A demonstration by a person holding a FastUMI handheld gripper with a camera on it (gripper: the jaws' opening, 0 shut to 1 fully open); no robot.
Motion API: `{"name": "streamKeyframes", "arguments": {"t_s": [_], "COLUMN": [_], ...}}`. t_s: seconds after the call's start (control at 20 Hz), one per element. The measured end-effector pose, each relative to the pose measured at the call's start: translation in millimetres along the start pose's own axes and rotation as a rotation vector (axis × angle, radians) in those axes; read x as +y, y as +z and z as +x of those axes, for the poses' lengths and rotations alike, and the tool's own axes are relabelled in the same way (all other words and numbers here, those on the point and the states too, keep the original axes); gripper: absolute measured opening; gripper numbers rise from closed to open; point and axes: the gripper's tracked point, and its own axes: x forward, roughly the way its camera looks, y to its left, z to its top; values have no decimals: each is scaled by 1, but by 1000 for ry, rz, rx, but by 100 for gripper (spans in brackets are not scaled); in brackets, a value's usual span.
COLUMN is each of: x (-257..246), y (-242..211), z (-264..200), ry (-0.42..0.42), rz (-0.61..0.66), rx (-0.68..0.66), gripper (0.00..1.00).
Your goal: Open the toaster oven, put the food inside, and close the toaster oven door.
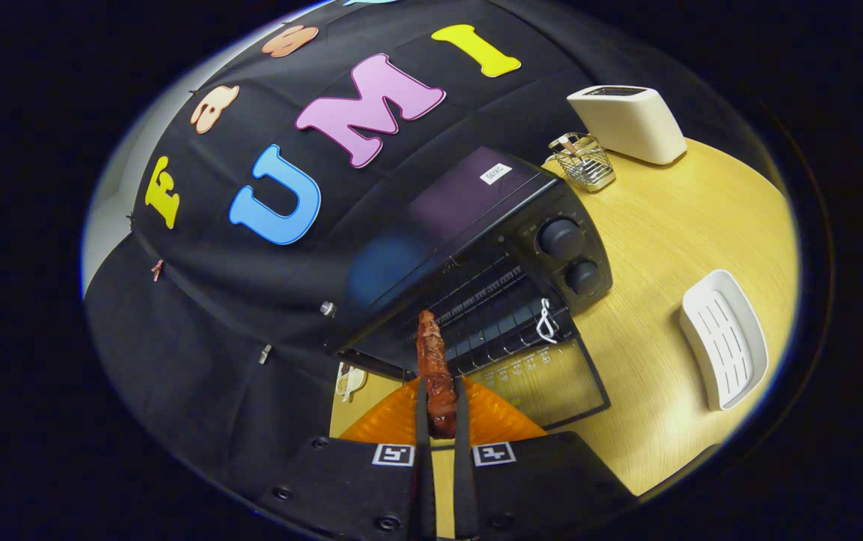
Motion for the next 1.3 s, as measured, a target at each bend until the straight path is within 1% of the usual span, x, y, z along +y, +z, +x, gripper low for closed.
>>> {"name": "streamKeyframes", "arguments": {"t_s": [0.25, 0.6, 0.8, 0.9, 0.95, 1.0, 1.05, 1.1, 1.15, 1.2, 1.25, 1.3], "x": [-3, -17, -21, -18, -17, -18, -22, -29, -31, -30, -26, -27], "y": [-2, -4, 5, 11, 13, 12, 12, 9, 6, 2, 2, -1], "z": [54, 106, 114, 115, 113, 114, 112, 110, 108, 106, 100, 97], "ry": [15, -3, -16, -17, -18, -31, -47, -65, -65, -60, -48, -54], "rz": [-3, -48, -87, -104, -122, -144, -171, -196, -215, -233, -253, -281], "rx": [-51, -139, -207, -232, -239, -239, -238, -230, -219, -209, -214, -218], "gripper": [13, 14, 14, 16, 18, 18, 24, 36, 48, 48, 58, 71]}}
